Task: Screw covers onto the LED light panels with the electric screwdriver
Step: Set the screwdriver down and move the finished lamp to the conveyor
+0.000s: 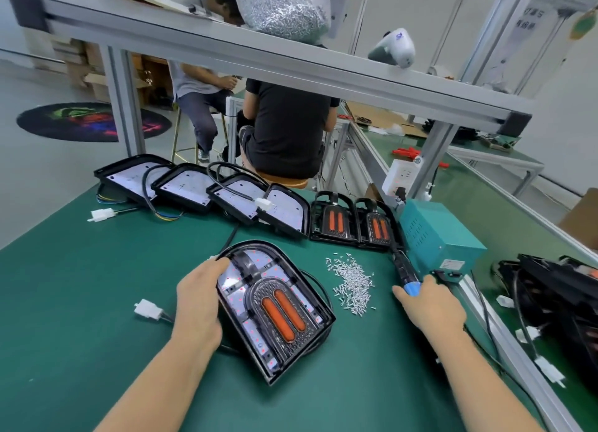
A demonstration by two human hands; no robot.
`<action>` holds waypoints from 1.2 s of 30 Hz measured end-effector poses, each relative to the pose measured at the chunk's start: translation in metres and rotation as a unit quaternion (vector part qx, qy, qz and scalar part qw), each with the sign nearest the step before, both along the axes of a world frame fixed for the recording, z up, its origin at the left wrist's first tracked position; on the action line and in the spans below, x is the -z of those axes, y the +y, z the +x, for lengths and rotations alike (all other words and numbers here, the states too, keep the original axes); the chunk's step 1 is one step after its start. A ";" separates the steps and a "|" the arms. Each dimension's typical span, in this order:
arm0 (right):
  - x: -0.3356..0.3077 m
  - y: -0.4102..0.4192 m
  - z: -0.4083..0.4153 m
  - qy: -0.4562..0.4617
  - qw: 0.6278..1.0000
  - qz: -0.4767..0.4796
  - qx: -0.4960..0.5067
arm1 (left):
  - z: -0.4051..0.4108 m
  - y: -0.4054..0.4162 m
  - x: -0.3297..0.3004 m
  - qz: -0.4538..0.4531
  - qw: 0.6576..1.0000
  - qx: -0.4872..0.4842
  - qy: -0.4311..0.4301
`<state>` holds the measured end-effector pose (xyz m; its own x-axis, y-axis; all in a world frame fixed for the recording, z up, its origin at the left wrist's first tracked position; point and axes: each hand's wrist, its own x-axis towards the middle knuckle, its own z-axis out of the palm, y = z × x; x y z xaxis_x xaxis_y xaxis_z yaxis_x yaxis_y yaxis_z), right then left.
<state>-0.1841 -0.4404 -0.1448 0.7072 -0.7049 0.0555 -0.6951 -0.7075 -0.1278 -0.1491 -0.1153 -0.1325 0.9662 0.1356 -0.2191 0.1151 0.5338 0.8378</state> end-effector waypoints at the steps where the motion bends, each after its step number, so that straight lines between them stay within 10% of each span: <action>1: 0.002 0.000 -0.002 -0.012 1.000 -0.009 -0.004 | -0.001 -0.001 -0.001 -0.002 1.000 0.004 -0.002; 8: -0.006 0.020 -0.019 -0.132 0.984 -0.044 -0.115 | -0.002 -0.009 -0.006 -0.044 0.999 0.014 -0.008; 14: -0.025 0.100 -0.027 -0.219 0.881 0.283 -0.309 | -0.004 -0.012 -0.010 -0.031 0.999 0.031 -0.009; 26: -0.024 0.128 0.006 -0.078 0.819 0.493 -0.284 | -0.002 -0.015 -0.014 0.004 0.998 0.059 -0.028; 36: -0.001 0.115 -0.011 -0.176 0.651 0.690 -0.264 | 0.019 -0.024 -0.009 0.115 0.989 0.061 -0.075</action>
